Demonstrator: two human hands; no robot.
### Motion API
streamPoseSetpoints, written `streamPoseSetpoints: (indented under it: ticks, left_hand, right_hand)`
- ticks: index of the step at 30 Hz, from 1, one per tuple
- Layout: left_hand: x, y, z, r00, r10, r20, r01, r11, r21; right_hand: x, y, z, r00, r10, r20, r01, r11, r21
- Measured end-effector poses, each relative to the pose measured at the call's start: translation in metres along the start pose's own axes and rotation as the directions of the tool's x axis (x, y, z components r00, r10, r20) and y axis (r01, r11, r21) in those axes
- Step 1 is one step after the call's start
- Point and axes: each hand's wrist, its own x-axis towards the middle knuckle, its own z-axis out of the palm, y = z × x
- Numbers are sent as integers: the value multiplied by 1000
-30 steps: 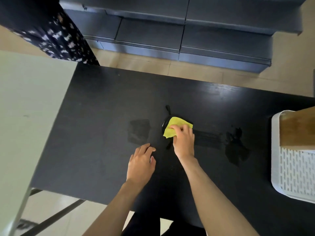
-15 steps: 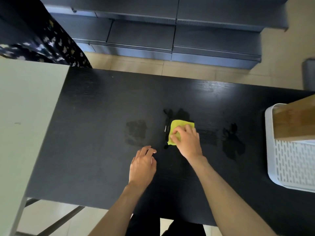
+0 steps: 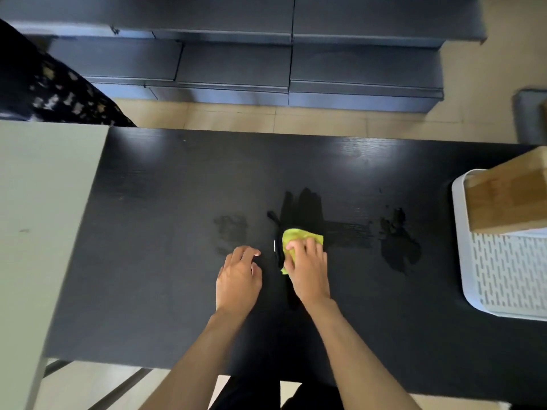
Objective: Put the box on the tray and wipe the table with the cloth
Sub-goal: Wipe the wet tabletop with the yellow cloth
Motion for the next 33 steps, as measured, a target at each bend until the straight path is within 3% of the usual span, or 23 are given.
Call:
streamPoseSetpoints:
  ticks: [4,9,18,23,33]
  left_hand:
    - [-9,-9,5,997,-68,-36,67,997,-48]
    - [-15,-12,15,999,-26,-29,25,999,-28]
    - [14,21,27,997,61,51,-59,997,-44]
    - [20,26,39,985,129,116,-134,991,32]
    - [18,22,48,976,186,116,-200,972,126]
  right_hand:
    - [82,-10,-4,1000,7,-3,-7,1000,7]
    - [121,-7,-8,998,-24,-55,24,1000,-6]
    - [-22,42,-23,999,34,-35,-35,999,-23]
    - [-78,70,-21,996,86,-16,-86,995,-43]
    - [96,73,-40,975,154,-158,-136,984,119]
